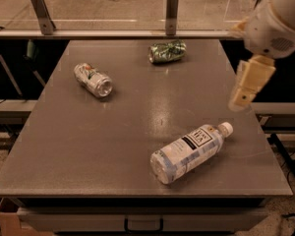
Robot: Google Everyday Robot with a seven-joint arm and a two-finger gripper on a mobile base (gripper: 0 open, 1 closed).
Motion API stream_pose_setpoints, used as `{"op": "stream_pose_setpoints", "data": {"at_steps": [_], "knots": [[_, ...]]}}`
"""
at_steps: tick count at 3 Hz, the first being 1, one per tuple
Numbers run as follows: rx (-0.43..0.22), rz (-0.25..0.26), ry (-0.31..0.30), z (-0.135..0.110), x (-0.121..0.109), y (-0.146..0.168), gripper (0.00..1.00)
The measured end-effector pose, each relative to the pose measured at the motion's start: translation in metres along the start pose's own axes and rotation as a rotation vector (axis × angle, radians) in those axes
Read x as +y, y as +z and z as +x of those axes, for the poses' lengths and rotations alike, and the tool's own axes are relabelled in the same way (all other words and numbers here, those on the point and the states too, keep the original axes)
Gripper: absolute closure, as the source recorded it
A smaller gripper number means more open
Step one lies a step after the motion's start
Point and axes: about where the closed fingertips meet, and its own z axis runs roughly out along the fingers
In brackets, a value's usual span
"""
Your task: Pick green can
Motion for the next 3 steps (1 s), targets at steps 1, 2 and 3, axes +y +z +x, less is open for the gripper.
{"op": "stream_pose_setpoints", "data": {"at_steps": [1,2,3], "knots": [[-0.111,0.057,-0.072,-0.036,-0.057,0.04,0.0],[-0.211,0.085,-0.132,-0.08,-0.113,0.085,0.0],[-0.26,0.077,-0.149,-0.116,-0.154,0.133,0.0]]}}
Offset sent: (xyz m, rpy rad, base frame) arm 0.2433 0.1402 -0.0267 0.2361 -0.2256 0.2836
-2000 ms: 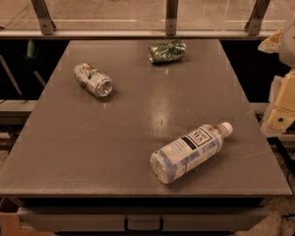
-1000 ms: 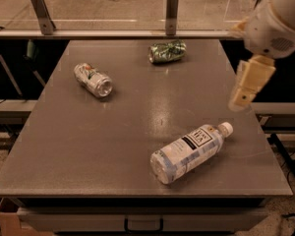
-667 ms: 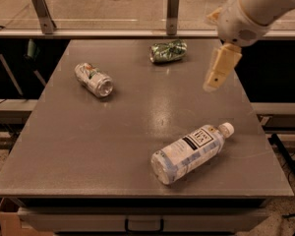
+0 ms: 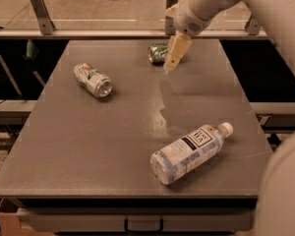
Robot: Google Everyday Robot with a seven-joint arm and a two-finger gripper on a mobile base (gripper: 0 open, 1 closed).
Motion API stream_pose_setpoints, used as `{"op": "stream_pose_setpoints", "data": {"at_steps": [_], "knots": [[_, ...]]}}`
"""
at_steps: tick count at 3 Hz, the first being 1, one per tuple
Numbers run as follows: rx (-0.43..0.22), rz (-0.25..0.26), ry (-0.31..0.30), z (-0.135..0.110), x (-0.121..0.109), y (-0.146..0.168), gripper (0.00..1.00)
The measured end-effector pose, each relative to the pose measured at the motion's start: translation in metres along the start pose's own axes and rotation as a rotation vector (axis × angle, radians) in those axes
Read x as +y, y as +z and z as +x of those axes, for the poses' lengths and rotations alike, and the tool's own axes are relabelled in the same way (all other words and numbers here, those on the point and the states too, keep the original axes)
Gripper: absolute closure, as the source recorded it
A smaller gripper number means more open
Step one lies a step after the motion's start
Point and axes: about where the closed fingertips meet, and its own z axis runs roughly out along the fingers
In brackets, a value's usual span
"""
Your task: Pick green can
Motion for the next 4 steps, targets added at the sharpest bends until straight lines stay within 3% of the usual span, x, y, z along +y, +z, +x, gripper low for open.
{"op": "stream_pose_setpoints", "data": {"at_steps": [1,2,3,4], "knots": [[-0.002,-0.012,0.048,0.002,-0.029,0.047,0.0],[0.047,-0.029,0.117,0.021,-0.044,0.08,0.0],[0.105,-0.068,0.177,0.04,-0.048,0.101,0.16],[0.128,-0.097,0.228,0.051,-0.047,0.105,0.39]]}}
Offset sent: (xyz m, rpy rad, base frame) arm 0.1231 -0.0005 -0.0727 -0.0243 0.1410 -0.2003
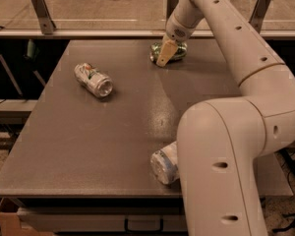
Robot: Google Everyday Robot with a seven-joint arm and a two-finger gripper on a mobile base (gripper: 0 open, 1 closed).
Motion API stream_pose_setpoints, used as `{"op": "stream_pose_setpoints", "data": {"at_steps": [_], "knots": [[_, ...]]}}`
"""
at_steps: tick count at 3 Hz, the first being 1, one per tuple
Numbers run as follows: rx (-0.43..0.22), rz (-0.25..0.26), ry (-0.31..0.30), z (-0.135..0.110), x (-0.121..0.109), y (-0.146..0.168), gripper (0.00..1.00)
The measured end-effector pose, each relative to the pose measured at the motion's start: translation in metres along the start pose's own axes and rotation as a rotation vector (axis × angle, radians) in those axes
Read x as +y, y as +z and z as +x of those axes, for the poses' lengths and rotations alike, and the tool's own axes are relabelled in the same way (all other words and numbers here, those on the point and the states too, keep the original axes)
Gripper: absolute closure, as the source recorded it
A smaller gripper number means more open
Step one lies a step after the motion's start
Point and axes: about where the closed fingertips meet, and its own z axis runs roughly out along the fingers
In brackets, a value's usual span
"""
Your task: Pick green can
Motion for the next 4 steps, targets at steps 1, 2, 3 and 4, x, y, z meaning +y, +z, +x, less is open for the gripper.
{"op": "stream_pose_setpoints", "data": {"at_steps": [1,2,3,4], "knots": [[-0.019,-0.039,0.029,0.0,0.008,-0.012,0.63],[-0.069,-0.118,0.016,-0.009,0.034,-0.036,0.87],[-0.162,-0.225,-0.015,-0.022,0.075,-0.069,1.0],[-0.305,-0.345,-0.044,-0.042,0.125,-0.103,1.0]]}}
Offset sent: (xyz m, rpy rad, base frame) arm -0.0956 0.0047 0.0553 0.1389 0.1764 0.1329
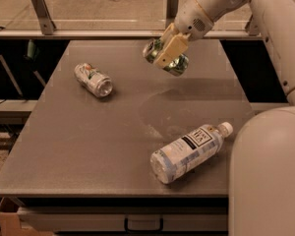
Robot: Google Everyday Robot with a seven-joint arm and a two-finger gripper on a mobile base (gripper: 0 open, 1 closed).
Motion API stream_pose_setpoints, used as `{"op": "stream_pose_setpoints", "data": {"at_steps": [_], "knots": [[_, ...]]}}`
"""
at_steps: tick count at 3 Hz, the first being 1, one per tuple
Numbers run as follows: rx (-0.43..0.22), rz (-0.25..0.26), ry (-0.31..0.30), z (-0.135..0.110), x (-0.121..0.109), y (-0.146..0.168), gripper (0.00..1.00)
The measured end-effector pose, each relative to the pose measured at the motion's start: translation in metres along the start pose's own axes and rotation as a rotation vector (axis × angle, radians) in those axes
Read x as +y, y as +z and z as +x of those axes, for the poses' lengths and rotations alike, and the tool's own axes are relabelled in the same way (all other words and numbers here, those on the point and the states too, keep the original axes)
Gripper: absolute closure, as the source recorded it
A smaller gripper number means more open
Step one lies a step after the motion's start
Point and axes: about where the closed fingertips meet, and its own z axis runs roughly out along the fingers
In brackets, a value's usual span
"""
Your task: Pick green can
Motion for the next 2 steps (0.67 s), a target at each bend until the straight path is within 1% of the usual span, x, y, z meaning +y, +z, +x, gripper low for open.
{"op": "stream_pose_setpoints", "data": {"at_steps": [1,2], "knots": [[-0.178,-0.098,-0.013,-0.024,0.043,-0.013,1.0],[-0.228,-0.104,-0.017,-0.035,0.044,-0.013,1.0]]}}
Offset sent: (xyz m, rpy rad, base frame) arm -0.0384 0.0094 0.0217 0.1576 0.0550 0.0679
